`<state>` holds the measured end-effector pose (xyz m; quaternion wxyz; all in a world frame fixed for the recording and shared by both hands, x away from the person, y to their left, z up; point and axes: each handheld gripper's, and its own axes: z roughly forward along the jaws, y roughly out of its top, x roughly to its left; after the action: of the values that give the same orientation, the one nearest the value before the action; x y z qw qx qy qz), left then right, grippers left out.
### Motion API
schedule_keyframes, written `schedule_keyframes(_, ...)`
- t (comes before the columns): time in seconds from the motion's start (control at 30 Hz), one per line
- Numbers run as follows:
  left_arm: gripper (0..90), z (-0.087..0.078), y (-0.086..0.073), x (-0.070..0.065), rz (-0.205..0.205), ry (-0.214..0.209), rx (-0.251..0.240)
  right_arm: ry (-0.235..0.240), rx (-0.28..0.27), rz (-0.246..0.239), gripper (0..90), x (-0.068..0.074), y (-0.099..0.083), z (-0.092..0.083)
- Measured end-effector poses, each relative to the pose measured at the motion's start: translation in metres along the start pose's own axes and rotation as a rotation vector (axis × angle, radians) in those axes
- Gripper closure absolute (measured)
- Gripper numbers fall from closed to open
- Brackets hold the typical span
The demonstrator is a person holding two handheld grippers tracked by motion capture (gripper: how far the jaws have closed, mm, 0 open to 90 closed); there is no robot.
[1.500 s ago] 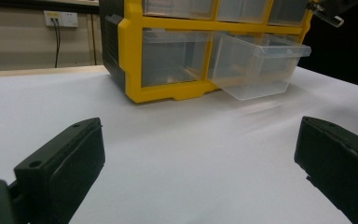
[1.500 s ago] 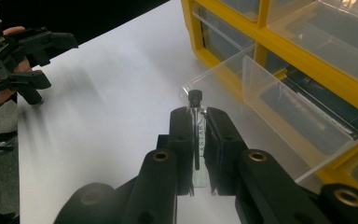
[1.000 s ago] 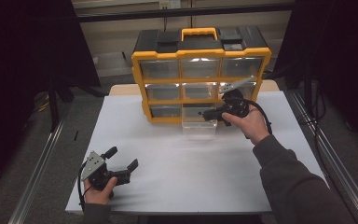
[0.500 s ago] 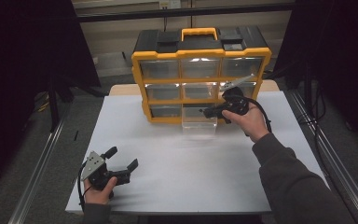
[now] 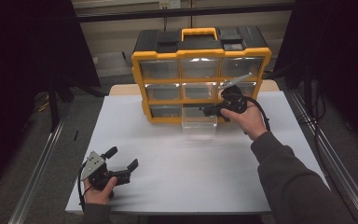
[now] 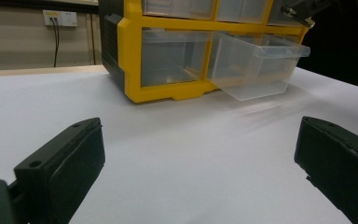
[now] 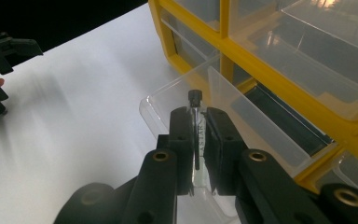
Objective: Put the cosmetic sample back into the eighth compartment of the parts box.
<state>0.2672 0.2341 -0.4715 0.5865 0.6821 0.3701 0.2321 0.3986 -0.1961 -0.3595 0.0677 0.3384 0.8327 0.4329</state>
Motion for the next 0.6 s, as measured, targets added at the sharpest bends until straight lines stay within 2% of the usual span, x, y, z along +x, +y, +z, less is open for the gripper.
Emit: schedule_keyframes(0.6, 1.7, 0.000, 0.000, 0.001, -0.002, -0.006, 0.002, -0.023, 0.013, -0.020, 81.2, -0.004, 0.005, 0.014)
